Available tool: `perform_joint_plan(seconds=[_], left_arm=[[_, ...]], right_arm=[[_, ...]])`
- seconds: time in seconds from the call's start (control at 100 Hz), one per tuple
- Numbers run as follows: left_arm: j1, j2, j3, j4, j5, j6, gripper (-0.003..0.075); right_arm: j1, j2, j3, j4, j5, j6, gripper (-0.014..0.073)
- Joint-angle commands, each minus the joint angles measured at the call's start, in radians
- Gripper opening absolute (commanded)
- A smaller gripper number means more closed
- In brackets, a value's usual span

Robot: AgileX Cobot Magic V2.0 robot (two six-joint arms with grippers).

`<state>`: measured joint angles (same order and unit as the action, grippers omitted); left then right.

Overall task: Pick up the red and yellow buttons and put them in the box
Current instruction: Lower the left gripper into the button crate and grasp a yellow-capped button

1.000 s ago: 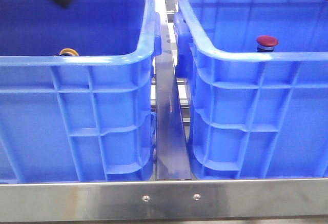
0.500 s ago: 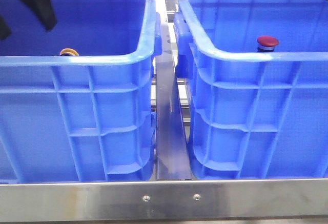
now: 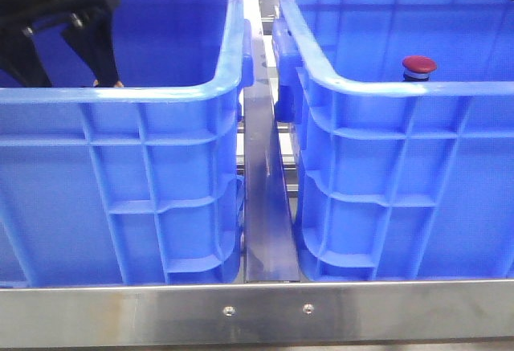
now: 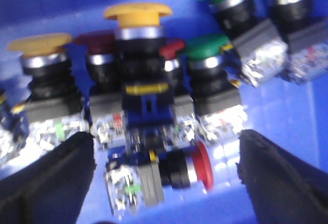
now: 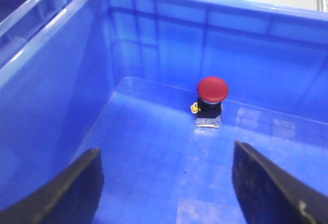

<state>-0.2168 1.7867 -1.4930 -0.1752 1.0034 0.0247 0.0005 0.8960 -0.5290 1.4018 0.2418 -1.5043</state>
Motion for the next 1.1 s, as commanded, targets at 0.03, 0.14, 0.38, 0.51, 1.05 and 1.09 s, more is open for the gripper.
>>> perform_joint_plan(seconds=[0.03,0.14,0.38,0.51,1.05,1.09], left_arm=[[0.001,-0.009,-0.056,-0.015,-0.024,-0.007,0.0539],[0.001,0.018,-0.058,-0.015,-0.033,-0.007,0.0537],[0.001,0.027,-0.058,-0.015,-0.049,-0.005,0.0494],[0.001,0.029,-0.058,-0.015,-0.049,-0.005,0.0375],[0.001,0.007,-0.058,-0.015,-0.051,0.023,0.006],[0.001,-0.005,-0.058,-0.015,-0.051,0.03,0.006]], right_arm=[[-0.002,-0.012,-0.025,0.021,0.004,-0.01,0.0547],[-0.002,-0.012,-0.025,0.021,0.004,-0.01,0.0547],[-0.002,-0.012,-0.025,0.021,0.004,-0.01,0.0547],[-0.002,-0.012,-0.025,0.021,0.004,-0.01,0.0547],[-0.002,-0.012,-0.025,0.021,0.004,-0.01,0.0547],[-0.002,-0.012,-0.025,0.021,0.004,-0.01,0.0547]])
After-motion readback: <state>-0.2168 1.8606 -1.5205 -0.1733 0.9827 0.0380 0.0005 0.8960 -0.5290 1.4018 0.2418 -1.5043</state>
